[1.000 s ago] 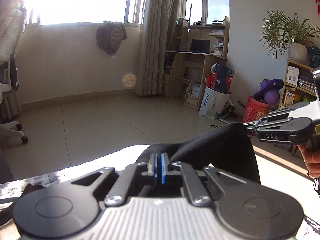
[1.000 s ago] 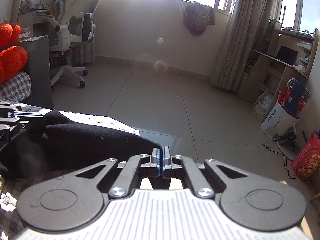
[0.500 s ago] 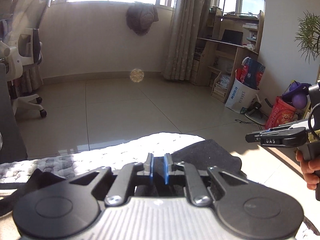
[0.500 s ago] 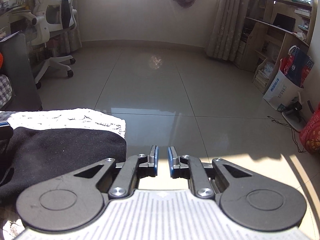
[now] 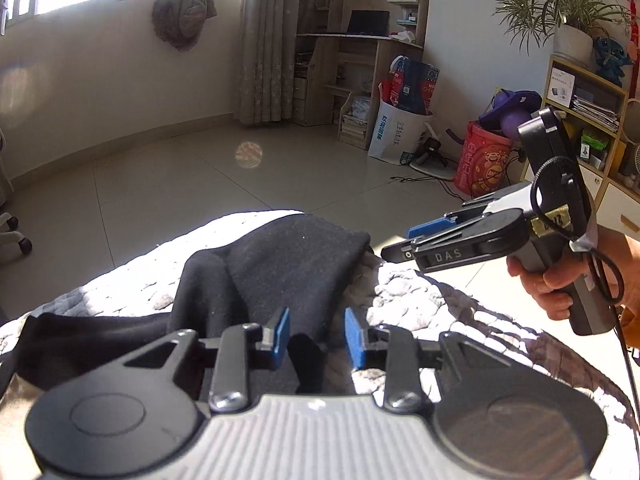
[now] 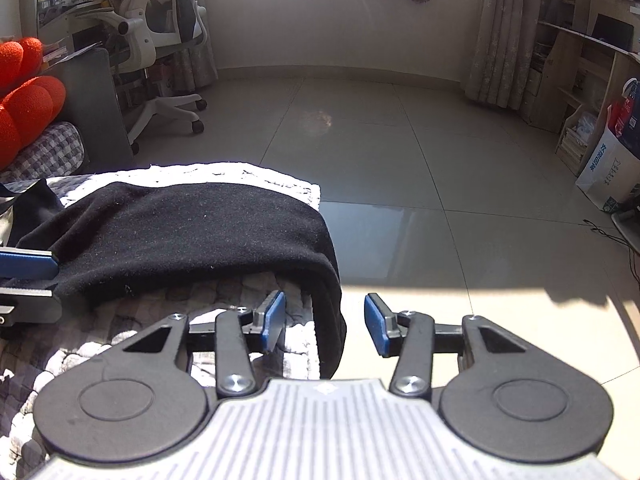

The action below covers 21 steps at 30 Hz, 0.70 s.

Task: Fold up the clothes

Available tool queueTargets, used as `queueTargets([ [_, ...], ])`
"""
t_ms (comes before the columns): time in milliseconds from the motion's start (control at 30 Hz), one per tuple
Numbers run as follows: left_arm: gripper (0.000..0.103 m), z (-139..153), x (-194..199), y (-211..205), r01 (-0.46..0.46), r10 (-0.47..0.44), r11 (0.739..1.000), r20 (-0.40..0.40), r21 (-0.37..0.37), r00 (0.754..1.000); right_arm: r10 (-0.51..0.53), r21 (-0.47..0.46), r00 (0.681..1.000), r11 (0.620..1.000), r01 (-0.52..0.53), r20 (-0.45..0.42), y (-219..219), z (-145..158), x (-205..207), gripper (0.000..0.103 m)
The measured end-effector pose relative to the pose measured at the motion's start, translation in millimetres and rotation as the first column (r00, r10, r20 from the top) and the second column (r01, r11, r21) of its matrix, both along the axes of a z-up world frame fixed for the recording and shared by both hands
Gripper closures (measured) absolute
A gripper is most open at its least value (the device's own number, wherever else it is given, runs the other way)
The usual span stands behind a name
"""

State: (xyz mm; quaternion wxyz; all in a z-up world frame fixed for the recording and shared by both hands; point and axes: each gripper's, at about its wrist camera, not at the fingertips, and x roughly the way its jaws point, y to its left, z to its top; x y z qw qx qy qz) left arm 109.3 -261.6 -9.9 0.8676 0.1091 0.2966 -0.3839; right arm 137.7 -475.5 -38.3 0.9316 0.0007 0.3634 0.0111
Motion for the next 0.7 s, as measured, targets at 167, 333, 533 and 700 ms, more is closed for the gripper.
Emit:
queueTargets([
  [167,0.090,-7.7,16.0,-3.3,-0.052,0.052,0.999,-0.029,0.002,0.998,0.026,0.063,1.000,0.998,-0.025,-0.016,-6.7,-12.3,17.9,0.055],
  [333,0.096,-6.9,29.8,4.5,-0.105,0.099,0.992,-0.091,-0.072,0.991,0.058,0.157,0.998,0.986,-0.057,-0.002,-12.1,-23.8,28.0,0.069],
  [533,0.098,-5.5,37.3,16.6,-0.143,0.114,0.977,-0.178,-0.158,0.977,0.056,0.110,0.998,0.992,-0.060,0.035,-6.9,-11.3,16.9,0.093],
  [700,0.098,-1.2,38.4,27.6,-0.143,0.079,0.955,-0.243,-0.258,0.967,0.037,0.017,0.993,0.999,-0.039,0.115,-21.3,23.3,-7.5,0.095],
])
